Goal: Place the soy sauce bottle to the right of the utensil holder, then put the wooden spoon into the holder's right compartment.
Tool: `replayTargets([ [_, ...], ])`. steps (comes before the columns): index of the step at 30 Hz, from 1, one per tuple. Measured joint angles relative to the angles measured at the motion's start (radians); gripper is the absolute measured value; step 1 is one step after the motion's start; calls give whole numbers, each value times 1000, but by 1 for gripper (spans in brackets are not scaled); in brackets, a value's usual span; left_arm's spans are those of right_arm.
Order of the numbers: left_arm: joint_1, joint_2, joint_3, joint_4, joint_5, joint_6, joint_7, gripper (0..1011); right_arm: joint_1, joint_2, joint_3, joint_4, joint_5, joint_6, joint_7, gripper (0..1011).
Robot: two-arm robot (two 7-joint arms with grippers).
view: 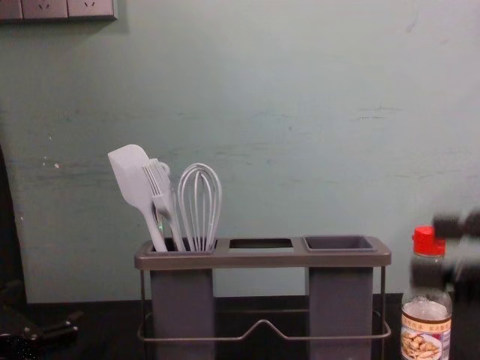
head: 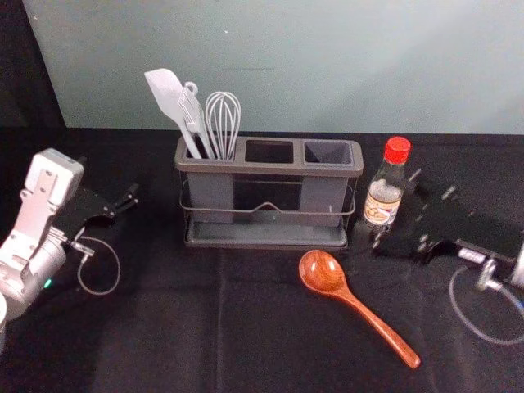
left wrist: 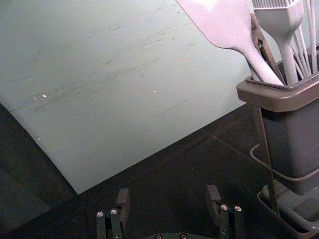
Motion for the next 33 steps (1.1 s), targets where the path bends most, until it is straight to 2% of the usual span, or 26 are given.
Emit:
replayTargets([
  [1,0,0,0,0,0,0,0,1005,3,4,-11,-6,-8,19,-5,1004],
  [2,0,0,0,0,0,0,0,1005,13,13,-41,-15,-28,73,-18,1004],
  [4,0,0,0,0,0,0,0,1005,28,16,-71,-18,-42,126,-29,1004],
  [8,0,0,0,0,0,0,0,1005,79,4,-142,7,-70,266,-65,1004],
  [12,0,0,0,0,0,0,0,1005,129,-12,-184,43,-91,347,-79,1004],
  [21,0,0,0,0,0,0,0,1005,217,-55,-261,111,-139,461,-94,1004],
  [28,0,0,0,0,0,0,0,1005,262,-83,-306,135,-181,508,-96,1004],
  [33,0,0,0,0,0,0,0,1005,285,-103,-326,154,-200,530,-92,1004],
])
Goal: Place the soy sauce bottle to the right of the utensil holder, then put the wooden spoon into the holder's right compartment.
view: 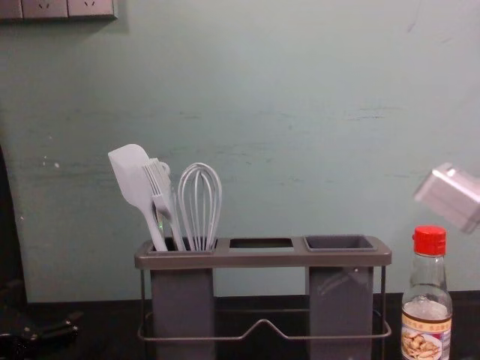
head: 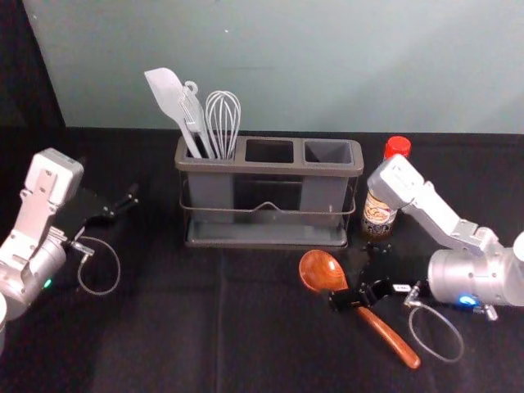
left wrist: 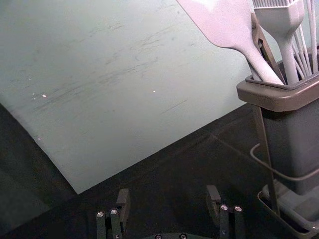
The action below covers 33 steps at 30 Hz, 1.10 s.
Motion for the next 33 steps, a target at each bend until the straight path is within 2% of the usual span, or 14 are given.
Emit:
replayTargets([
  [8,0,0,0,0,0,0,0,1005,35,-46,-31,45,-27,24,13,1004],
  [16,0,0,0,0,0,0,0,1005,50,-76,-41,77,-43,32,14,1004],
  [33,0,0,0,0,0,0,0,1005,49,-91,-31,92,-78,28,9,1004],
])
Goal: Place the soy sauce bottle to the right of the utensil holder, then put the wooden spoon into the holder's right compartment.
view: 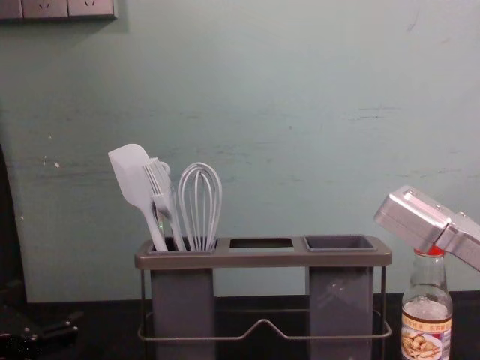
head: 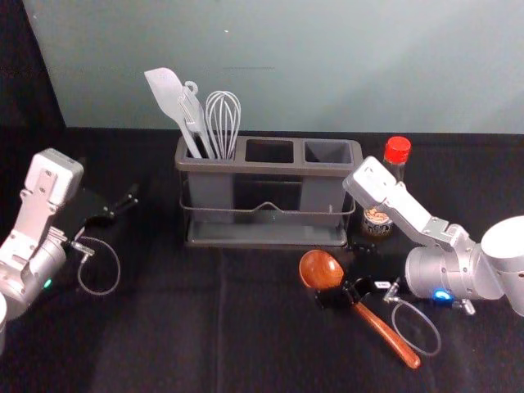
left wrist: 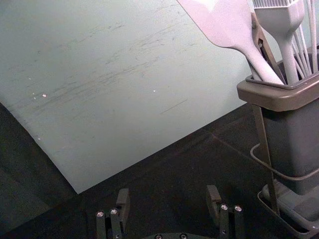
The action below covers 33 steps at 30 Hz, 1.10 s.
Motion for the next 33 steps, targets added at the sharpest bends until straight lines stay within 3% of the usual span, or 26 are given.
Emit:
replayTargets([
  [33,0,0,0,0,0,0,0,1005,-10,-45,5,40,-58,-21,1,1004],
])
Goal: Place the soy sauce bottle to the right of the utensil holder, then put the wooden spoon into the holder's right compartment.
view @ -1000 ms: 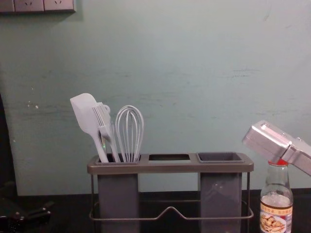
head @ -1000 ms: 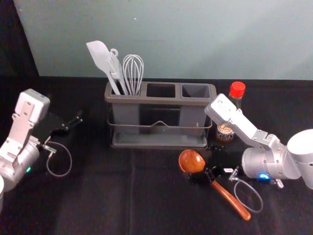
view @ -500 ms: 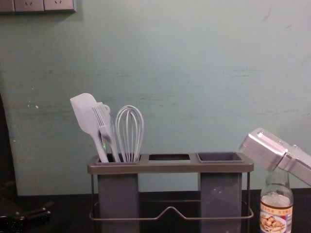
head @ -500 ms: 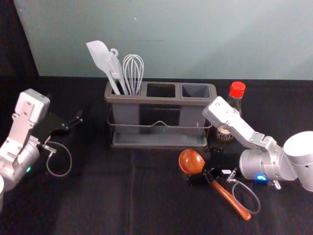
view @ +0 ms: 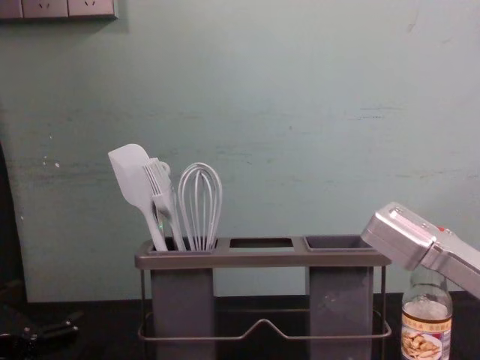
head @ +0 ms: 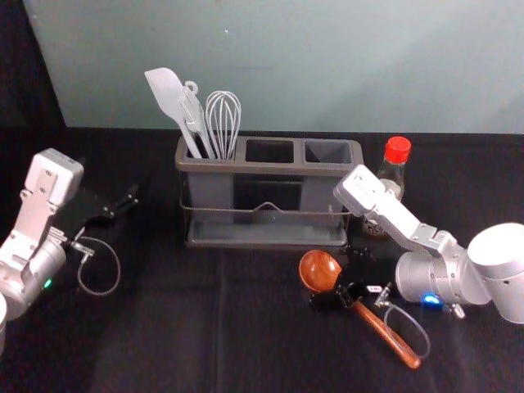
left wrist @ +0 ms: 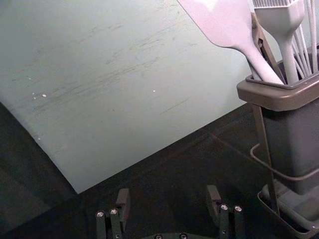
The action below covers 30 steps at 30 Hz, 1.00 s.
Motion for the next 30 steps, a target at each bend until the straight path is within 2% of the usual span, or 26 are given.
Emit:
replayTargets([
  [18,0,0,0,0,0,0,0,1005,1,3,-1,-1,3,2,0,1004],
  [22,0,0,0,0,0,0,0,1005,1,3,-1,-1,4,3,0,951],
  [27,0,0,0,0,0,0,0,1005,1,3,-1,-1,4,3,1,838],
  [30,0,0,0,0,0,0,0,1005,1,4,-1,-1,5,3,1,838],
])
